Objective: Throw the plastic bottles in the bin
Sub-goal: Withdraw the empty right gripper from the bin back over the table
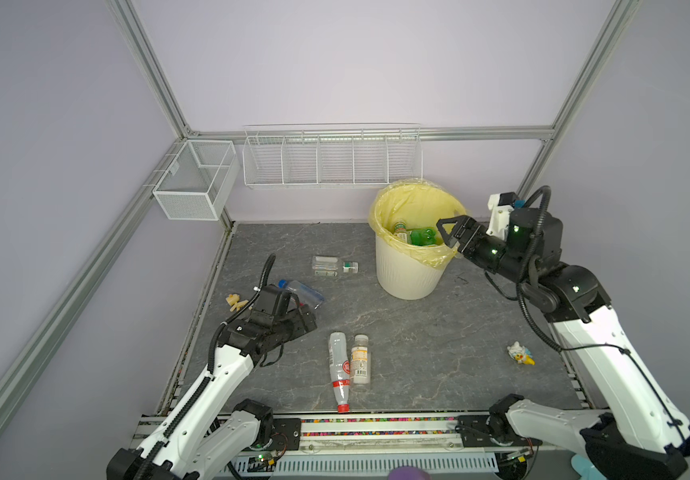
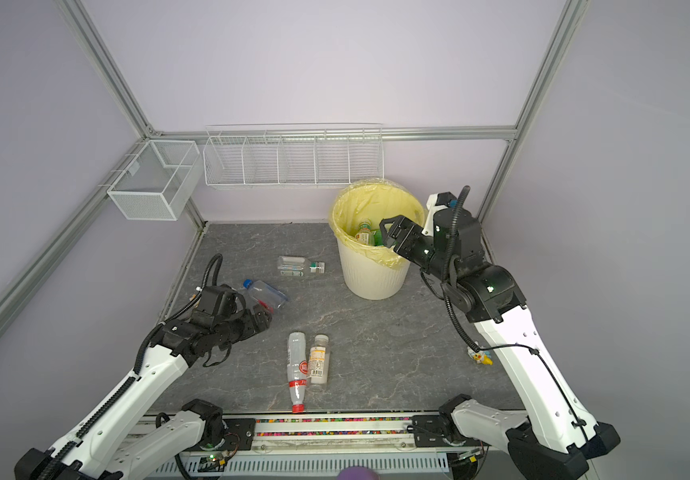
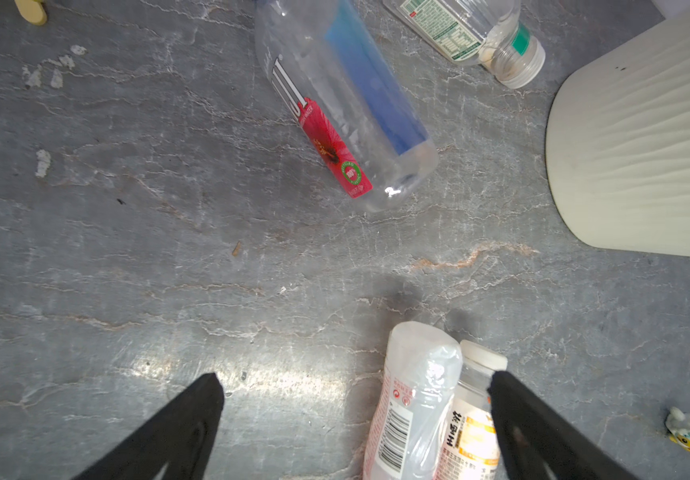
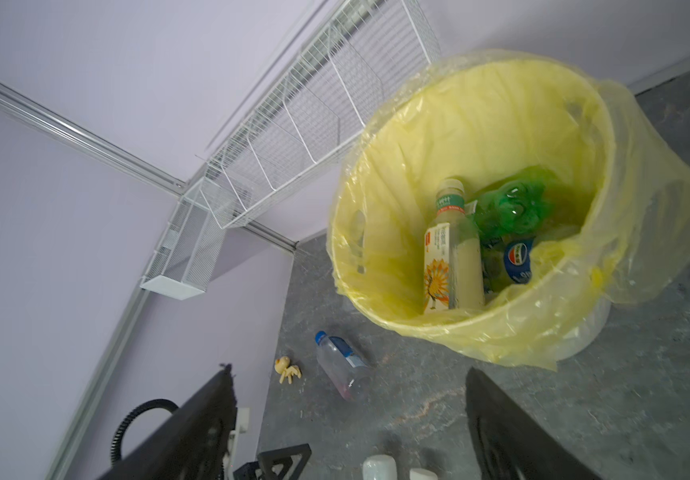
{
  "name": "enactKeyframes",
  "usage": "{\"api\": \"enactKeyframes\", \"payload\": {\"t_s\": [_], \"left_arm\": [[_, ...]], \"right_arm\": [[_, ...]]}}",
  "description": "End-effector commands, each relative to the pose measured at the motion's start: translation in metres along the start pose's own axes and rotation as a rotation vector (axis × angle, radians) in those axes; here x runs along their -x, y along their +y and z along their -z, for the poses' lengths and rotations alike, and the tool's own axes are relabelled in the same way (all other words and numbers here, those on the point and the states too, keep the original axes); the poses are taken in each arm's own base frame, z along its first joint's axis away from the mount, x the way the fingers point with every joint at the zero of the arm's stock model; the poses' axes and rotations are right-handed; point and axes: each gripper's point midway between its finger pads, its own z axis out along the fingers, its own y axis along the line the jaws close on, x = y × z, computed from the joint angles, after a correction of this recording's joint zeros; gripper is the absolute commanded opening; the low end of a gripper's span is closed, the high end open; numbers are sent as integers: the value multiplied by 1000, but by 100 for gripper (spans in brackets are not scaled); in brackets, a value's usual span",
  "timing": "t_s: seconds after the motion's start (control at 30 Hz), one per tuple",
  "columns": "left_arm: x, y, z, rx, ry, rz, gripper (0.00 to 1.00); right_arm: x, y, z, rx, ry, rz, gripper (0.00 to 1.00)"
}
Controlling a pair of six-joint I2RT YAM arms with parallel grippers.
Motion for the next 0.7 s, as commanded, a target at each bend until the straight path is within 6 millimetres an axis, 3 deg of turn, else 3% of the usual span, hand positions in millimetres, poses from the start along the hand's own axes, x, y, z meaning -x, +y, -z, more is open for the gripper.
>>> {"api": "enactKeyframes", "payload": {"t_s": [0.0,0.1,0.43,0.57,0.67], "left_arm": [[-5,-3,-1,-35,16,0,100],[-12,-3,-5,-49,40,17,100],[-35,-14,-22,-174,116,57,100],[-45,-9,-25,-178,133,71,100],[-51,-4,-26,-181,136,86,100]], "right_arm": [[-8,-10,12,1,-11,49,88],[-22,-35,19,-53,-13,66,88],[-73,-89,35,-138,58,62,88],[-90,-116,47,-218,90,119,88],[-103,-125,55,-207,107,130,88]]}}
